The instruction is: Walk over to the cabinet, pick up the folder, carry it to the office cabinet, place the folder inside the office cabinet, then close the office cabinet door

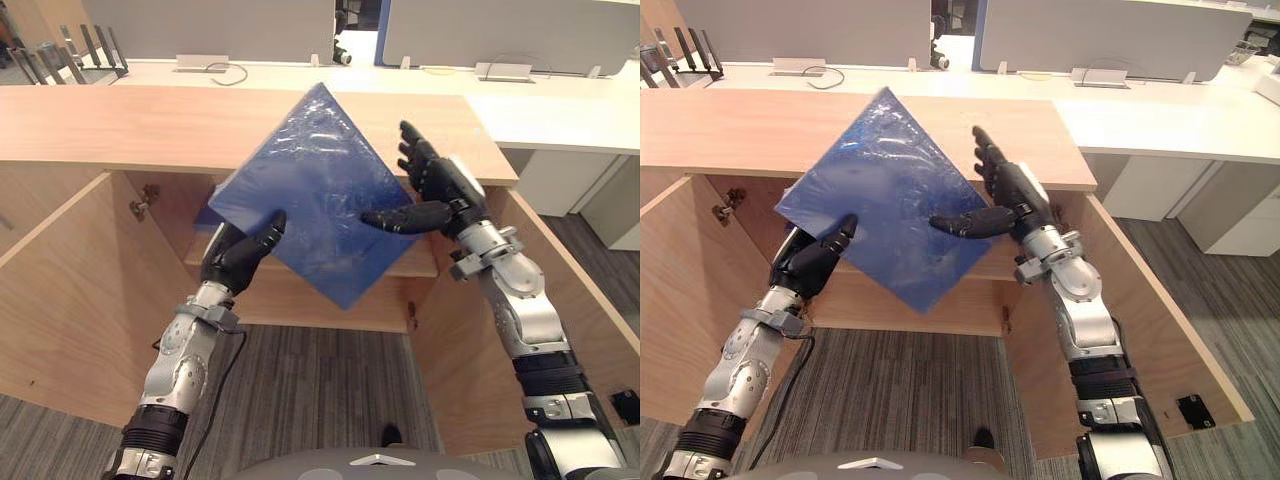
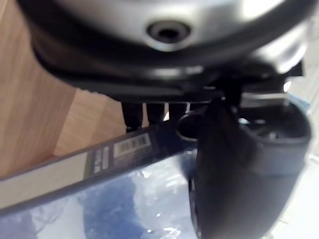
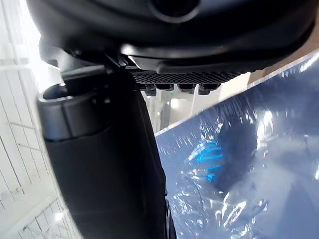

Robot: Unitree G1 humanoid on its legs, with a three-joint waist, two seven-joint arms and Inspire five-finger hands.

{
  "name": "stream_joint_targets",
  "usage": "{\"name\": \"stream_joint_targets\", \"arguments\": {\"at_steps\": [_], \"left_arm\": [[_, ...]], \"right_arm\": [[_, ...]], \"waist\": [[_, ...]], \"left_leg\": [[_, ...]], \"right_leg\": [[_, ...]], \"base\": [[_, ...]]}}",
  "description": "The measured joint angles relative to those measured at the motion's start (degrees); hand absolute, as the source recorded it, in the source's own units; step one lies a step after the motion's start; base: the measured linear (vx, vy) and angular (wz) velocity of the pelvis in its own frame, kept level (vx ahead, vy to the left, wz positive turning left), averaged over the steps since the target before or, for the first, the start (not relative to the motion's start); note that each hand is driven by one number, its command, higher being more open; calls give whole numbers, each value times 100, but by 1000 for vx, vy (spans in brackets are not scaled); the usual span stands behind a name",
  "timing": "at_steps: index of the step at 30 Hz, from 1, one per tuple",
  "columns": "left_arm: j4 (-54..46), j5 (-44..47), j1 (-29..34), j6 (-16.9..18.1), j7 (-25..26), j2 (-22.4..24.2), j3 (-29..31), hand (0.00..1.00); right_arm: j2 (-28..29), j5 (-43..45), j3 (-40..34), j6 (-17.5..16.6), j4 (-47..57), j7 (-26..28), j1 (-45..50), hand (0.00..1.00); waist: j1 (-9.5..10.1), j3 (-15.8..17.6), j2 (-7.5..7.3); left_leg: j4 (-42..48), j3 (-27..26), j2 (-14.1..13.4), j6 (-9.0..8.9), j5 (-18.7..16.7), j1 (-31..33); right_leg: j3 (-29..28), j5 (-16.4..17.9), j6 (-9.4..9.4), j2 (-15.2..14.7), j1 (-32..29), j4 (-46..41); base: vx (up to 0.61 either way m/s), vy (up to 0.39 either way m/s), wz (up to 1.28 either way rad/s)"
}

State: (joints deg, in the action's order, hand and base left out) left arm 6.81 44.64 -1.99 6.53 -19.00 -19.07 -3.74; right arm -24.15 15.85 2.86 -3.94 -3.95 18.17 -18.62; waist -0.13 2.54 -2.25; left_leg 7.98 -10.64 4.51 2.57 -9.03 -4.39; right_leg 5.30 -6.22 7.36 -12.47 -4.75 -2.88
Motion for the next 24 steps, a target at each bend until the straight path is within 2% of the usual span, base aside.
{"name": "stream_joint_targets", "arguments": {"at_steps": [5,9,13,21,22,24], "left_arm": [[6,0,-23,-31,-146,-232,-102,0],[6,3,-44,-43,-404,-372,-334,0],[7,33,-53,-54,-440,-468,-386,0],[11,484,-101,-173,-565,-1079,-623,0],[13,503,-101,-180,-575,-1137,-674,0],[18,526,-102,-217,-597,-1242,-770,0]], "right_arm": [[-124,-168,174,24,-276,37,-408,100],[-335,-448,534,21,-323,39,-926,100],[-538,-648,880,-34,-481,51,-1335,100],[-790,-621,1534,-120,-1012,164,-1969,100],[-817,-590,1607,-144,-1069,182,-2009,0],[-908,-359,1819,-198,-1286,263,-2064,0]], "waist": [[6,0,-1],[2,-2,-14],[5,-3,-35],[35,-4,-100],[43,-3,-109],[85,-2,-145]], "left_leg": [[-5,9,2,0,0,0],[-5,9,2,1,0,-3],[-4,8,-1,1,0,-7],[-10,-8,-6,1,0,-9],[-11,-9,-6,1,0,-8],[-13,-17,-6,1,0,-6]], "right_leg": [[5,0,0,0,1,0],[4,0,-1,0,4,0],[3,-2,-2,2,9,-1],[-3,-16,-14,8,6,18],[-3,-17,-13,8,6,21],[-4,-40,-13,10,16,61]], "base": [[0,0,0],[0,0,0],[0,0,0],[0,0,0],[0,0,0],[0,0,0]]}}
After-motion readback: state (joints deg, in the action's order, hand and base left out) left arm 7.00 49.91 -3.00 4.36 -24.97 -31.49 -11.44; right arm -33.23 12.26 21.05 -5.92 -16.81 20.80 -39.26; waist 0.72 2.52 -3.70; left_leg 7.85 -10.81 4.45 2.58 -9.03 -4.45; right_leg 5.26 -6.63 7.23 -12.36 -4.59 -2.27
